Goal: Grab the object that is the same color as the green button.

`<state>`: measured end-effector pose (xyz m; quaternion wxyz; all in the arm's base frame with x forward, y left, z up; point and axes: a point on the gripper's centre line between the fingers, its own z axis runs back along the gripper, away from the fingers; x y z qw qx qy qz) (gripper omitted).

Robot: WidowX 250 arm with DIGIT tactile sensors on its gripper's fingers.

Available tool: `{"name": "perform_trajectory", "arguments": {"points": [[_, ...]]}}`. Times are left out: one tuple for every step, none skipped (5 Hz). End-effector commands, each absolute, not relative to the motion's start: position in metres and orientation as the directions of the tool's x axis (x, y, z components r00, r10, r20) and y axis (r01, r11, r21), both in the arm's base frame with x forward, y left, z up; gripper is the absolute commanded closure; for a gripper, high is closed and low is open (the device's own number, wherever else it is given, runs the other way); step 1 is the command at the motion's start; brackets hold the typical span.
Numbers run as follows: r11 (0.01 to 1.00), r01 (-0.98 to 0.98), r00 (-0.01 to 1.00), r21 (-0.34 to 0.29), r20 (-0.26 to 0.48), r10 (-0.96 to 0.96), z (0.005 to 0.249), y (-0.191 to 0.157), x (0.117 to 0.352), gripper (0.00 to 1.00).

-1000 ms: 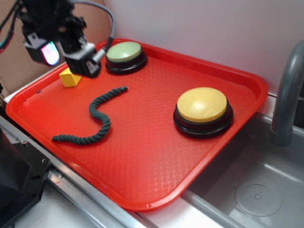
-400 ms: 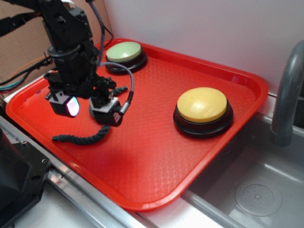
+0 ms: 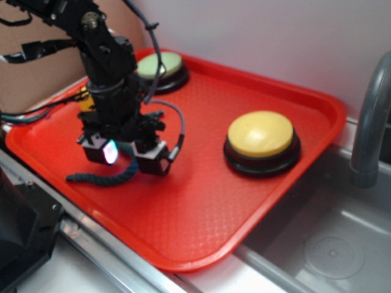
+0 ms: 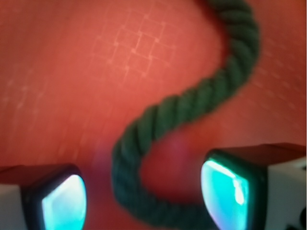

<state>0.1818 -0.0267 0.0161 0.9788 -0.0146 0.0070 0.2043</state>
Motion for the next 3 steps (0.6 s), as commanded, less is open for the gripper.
{"name": "perform_trajectory", "arguments": {"points": [[0.902, -0.421, 0.906, -0.098, 0.000, 0.423, 0.0187, -0.0258, 0.1988, 1.00], [0.896, -0.430, 0.902, -0.106, -0.006, 0.432, 0.0189, -0.0256, 0.2000, 1.00], [0.894, -0.434, 0.900, -0.109, -0.004, 0.436, 0.0202, -0.0257, 0.2006, 1.00]]}}
